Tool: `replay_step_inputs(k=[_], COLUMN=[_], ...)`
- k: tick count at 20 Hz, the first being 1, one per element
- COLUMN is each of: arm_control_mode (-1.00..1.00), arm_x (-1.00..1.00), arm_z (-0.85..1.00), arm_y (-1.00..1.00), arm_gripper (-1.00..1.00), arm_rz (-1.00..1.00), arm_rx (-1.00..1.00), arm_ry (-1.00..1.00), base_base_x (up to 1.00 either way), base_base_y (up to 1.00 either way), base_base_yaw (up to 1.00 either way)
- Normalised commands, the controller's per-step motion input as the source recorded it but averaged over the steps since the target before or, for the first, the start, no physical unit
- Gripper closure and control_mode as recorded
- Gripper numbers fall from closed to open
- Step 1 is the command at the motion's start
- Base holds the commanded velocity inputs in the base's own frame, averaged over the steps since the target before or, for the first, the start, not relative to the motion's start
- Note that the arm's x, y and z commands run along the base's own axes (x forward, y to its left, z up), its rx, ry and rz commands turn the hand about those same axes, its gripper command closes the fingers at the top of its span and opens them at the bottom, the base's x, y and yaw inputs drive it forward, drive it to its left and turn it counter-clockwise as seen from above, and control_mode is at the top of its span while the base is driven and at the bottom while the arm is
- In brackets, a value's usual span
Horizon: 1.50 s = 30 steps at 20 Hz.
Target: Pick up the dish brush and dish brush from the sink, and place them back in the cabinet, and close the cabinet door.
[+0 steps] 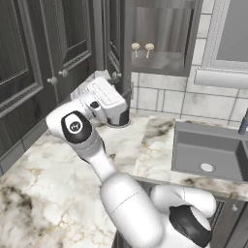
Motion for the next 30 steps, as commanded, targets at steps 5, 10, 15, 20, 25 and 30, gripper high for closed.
replay_step_inputs(k=[5,10,15,20,25,30], arm_control_mode=[-1.0,-1.0,-1.0,-1.0,-1.0,-1.0], arm_x=[0.13,0.13,0.24,0.37,0.32,0.28], arm_z=[0.0,0.0,0.0,0.0,0.0,0.0], arm_y=[-0.42,-0.4,-0.43,-0.48,-0.52,-0.51], arm_gripper=[-1.0,-1.0,-1.0,-1.0,-1.0,-1.0], arm_rz=[-0.23,-0.18,-0.03,0.03,0.07,0.08], arm_rx=[0.0,0.0,0.0,0.04,0.06,0.06], arm_ry=[-0.05,-0.03,0.0,0.0,0.0,0.0], base_base_x=[0.0,0.0,0.0,0.0,0.0,0.0], base_base_y=[0.0,0.0,0.0,0.0,0.0,0.0], base_base_yaw=[0.0,0.0,0.0,0.0,0.0,0.0])
